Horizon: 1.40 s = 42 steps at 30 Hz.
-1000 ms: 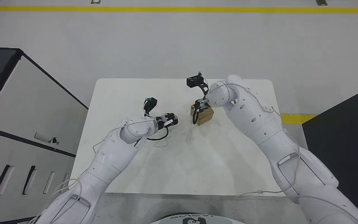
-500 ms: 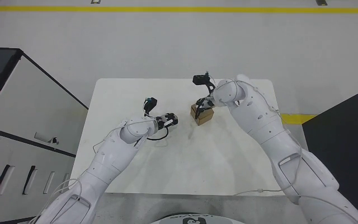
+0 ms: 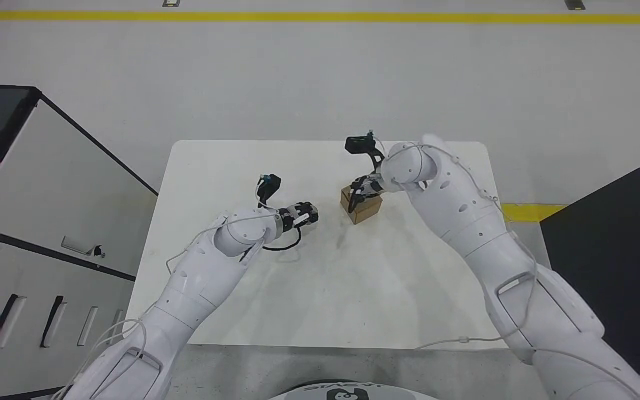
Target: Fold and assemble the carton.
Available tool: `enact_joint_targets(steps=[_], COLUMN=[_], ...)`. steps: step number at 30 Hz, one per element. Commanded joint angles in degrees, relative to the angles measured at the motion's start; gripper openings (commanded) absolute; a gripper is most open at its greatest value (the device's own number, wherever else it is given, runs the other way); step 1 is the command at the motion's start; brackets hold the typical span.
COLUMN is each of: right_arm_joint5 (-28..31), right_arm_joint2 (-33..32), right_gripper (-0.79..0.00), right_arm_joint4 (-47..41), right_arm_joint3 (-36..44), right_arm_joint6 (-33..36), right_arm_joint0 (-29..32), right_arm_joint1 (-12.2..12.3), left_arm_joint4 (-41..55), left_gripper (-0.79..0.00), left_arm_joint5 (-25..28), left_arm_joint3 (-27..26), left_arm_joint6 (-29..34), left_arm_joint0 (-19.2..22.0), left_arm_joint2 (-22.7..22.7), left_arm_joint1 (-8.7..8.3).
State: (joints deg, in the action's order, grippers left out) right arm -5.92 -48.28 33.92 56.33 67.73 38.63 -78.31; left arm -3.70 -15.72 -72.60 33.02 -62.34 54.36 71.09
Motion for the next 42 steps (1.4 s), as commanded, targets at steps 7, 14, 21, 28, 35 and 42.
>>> enact_joint_targets(steps=[7,14,21,28,35,42], right_arm_joint5=[0.17,0.08,-0.29,-0.40,-0.21,-0.48], right_arm_joint2=[0.12,-1.39,-1.52,-0.95,-0.77,-0.94], right_gripper=[-0.785,-0.785,-0.785,-0.785,-0.785,-0.785], right_arm_joint4=[-0.39,-1.81,-1.90,-1.76,-2.35,-2.65], right_arm_joint3=[-0.47,1.06,1.05,-0.18,-0.96,-0.77], right_arm_joint6=[-0.17,-0.18,0.69,0.14,0.14,-0.13], right_arm_joint0=[-0.34,-0.07,0.93,0.75,0.54,0.56], right_arm_joint1=[-0.20,0.12,0.34,0.12,-0.05,-0.06], left_arm_joint4=[0.00,0.00,0.00,0.00,0.00,0.00], left_gripper=[-0.785,-0.785,-0.785,-0.785,-0.785,-0.785], left_arm_joint5=[0.00,0.00,0.00,0.00,0.00,0.00], left_arm_joint3=[0.00,0.00,0.00,0.00,0.00,0.00], left_arm_joint6=[0.00,0.00,0.00,0.00,0.00,0.00], left_arm_joint0=[0.00,0.00,0.00,0.00,0.00,0.00], left_arm_joint2=[0.00,0.00,0.00,0.00,0.00,0.00], left_arm_joint1=[0.00,0.00,0.00,0.00,0.00,0.00])
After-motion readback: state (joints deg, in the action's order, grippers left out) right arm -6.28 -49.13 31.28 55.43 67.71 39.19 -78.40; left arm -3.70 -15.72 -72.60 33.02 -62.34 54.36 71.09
